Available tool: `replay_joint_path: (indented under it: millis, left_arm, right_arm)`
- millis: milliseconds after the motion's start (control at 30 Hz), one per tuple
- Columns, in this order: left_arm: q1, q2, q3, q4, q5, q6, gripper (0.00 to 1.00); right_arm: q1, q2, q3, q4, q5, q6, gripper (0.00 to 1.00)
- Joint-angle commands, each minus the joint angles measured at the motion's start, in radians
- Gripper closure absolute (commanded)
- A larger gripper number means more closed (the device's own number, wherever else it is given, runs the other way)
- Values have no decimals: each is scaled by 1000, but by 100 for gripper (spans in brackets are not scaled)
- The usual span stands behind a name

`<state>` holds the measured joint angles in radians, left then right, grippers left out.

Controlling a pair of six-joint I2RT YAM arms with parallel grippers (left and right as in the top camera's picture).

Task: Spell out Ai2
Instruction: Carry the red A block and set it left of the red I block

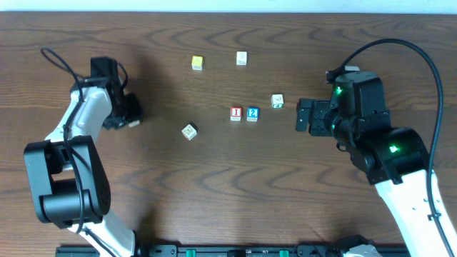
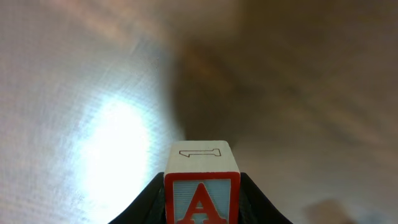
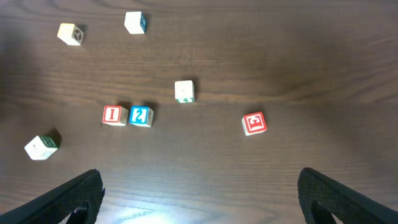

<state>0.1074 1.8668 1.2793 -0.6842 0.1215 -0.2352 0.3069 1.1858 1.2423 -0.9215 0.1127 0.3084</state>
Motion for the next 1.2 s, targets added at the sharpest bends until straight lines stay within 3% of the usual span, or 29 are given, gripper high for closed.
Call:
replay_joint_path:
  millis: [0, 133, 433, 900, 1167]
  left_arm:
    - [-61, -2, 117, -20, 17, 42, 94]
    - [-192, -2, 204, -11, 2, 80, 94]
    - [-467, 87, 209, 50, -74, 98, 94]
    - [-540, 193, 209, 57, 3, 45, 94]
    - [-560, 215, 208, 52, 7, -68, 94]
  right_arm:
    - [-15, 9, 9, 6, 22, -17, 1]
    - [-28, 20, 9, 6, 22, -18, 1]
    - [-69, 26, 10, 5, 22, -63, 1]
    - [-86, 25, 10, -32, 10, -63, 1]
    - [-86, 25, 10, -32, 5, -58, 1]
